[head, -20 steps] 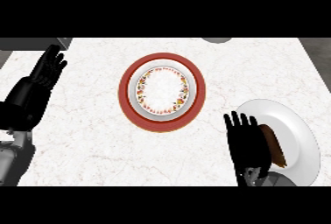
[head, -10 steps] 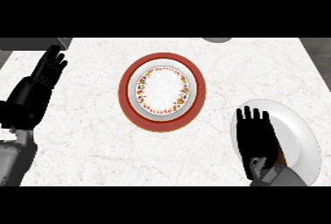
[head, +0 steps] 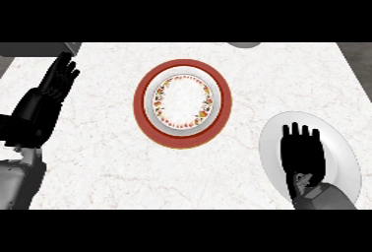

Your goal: Pick the sweet potato from the plate and place it in the plate

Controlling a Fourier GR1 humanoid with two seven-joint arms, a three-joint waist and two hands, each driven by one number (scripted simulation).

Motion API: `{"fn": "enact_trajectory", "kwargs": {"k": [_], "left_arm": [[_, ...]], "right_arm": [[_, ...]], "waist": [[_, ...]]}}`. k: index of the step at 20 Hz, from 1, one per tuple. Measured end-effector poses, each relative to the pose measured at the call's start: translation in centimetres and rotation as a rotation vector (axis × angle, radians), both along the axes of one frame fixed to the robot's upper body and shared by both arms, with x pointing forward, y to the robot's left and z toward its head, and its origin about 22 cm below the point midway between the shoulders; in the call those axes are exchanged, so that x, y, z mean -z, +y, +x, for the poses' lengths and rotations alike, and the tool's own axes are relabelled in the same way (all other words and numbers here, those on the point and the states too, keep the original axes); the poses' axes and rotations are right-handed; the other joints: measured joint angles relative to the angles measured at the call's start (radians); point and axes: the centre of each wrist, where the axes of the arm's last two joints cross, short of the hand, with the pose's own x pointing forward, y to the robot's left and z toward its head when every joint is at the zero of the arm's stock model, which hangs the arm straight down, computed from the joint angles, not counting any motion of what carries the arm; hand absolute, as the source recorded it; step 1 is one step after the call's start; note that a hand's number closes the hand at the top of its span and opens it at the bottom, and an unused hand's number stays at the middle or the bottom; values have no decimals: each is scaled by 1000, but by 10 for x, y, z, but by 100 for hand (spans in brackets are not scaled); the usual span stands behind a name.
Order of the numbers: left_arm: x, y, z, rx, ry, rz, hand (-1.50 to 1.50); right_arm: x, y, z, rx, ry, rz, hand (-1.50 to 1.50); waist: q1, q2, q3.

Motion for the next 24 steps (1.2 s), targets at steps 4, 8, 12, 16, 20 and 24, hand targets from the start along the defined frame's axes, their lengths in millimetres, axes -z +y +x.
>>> {"fn": "enact_trajectory", "kwargs": {"k": [4,8,12,16,20,24], "left_arm": [[-1,-5,-2,-5,0,5,0],[-1,-4,-1,-6,-5,7,0],[-2,0,-4,-7,-4,4,0],[-4,-2,1,-6,-4,3,0],[-2,2,2,1,-2,1,0],[-2,8,-1,-20,1,3,0]], "right_arm": [[13,-11,0,25,39,-2,-150],[25,-16,1,46,54,-14,-150],[29,-28,10,69,50,-37,-150],[33,-34,11,-3,-8,-4,150],[39,-34,13,-96,-91,-19,150],[36,-16,0,19,-220,10,150]], "waist": [[0,0,0],[0,0,0],[3,-3,-3],[4,-5,-8],[5,-6,-9],[-17,-14,-9]]}}
